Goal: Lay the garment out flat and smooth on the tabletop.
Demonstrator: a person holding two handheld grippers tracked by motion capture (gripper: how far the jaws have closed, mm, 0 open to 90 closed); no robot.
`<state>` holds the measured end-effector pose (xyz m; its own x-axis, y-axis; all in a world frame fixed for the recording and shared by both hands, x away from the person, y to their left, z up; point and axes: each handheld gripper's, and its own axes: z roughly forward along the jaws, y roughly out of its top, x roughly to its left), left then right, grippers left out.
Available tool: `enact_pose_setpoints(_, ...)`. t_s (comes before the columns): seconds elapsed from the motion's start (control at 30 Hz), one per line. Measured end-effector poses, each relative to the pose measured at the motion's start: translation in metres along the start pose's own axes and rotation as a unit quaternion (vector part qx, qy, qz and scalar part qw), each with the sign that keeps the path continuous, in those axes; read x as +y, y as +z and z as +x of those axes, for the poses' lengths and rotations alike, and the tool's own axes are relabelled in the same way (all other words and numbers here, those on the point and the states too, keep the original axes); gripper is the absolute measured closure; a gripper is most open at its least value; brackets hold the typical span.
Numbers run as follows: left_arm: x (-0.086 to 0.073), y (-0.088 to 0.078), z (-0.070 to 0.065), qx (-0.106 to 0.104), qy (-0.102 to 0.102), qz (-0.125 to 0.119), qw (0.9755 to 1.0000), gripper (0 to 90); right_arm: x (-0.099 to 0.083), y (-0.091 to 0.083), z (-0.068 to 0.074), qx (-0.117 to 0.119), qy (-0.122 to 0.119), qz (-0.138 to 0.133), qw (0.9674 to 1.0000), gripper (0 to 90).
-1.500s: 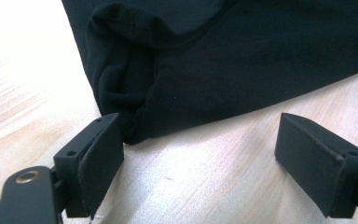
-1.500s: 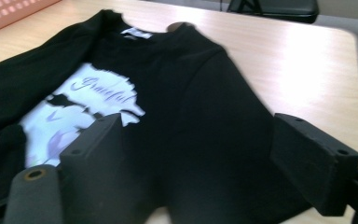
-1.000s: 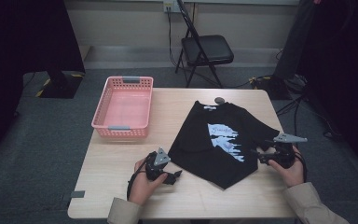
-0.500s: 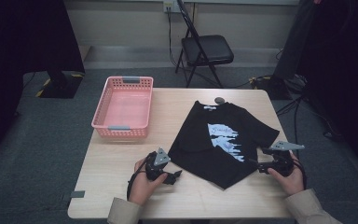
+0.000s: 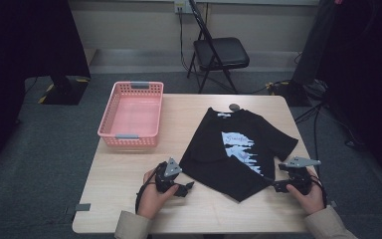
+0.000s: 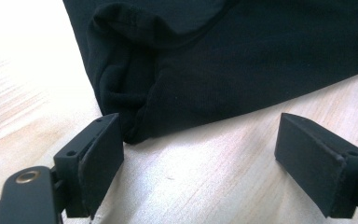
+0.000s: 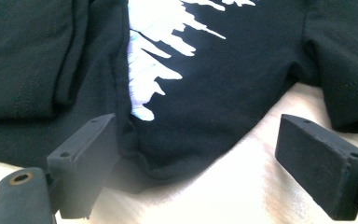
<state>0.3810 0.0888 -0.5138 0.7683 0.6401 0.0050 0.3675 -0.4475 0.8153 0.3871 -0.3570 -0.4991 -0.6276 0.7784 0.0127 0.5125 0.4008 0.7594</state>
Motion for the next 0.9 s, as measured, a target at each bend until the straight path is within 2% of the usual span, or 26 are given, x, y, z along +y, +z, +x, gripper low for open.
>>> enact_pose_setpoints(0.17, 0.0, 0.0, 0.0, 0.0, 0.0, 0.0, 1.0, 15.0, 0.0, -0.007, 0.005, 0.002, -0.017, -0.004, 0.9998, 12.2)
enact_pose_setpoints(0.23, 0.0, 0.0, 0.0, 0.0, 0.0, 0.0, 1.0, 15.1, 0.0, -0.009, 0.008, 0.01, -0.019, -0.004, 0.9998, 12.1)
enact_pose_setpoints(0.43, 0.0, 0.0, 0.0, 0.0, 0.0, 0.0, 1.0, 15.1, -0.006, -0.004, 0.014, 0.018, -0.039, 0.019, 0.9989, 11.6)
enact_pose_setpoints(0.6, 0.0, 0.0, 0.0, 0.0, 0.0, 0.0, 1.0, 15.1, -0.006, -0.004, 0.015, 0.029, -0.04, 0.021, 0.9986, 10.9)
enact_pose_setpoints(0.9, 0.0, 0.0, 0.0, 0.0, 0.0, 0.0, 1.0, 15.1, -0.006, -0.003, 0.015, 0.029, -0.042, 0.025, 0.9984, 8.2)
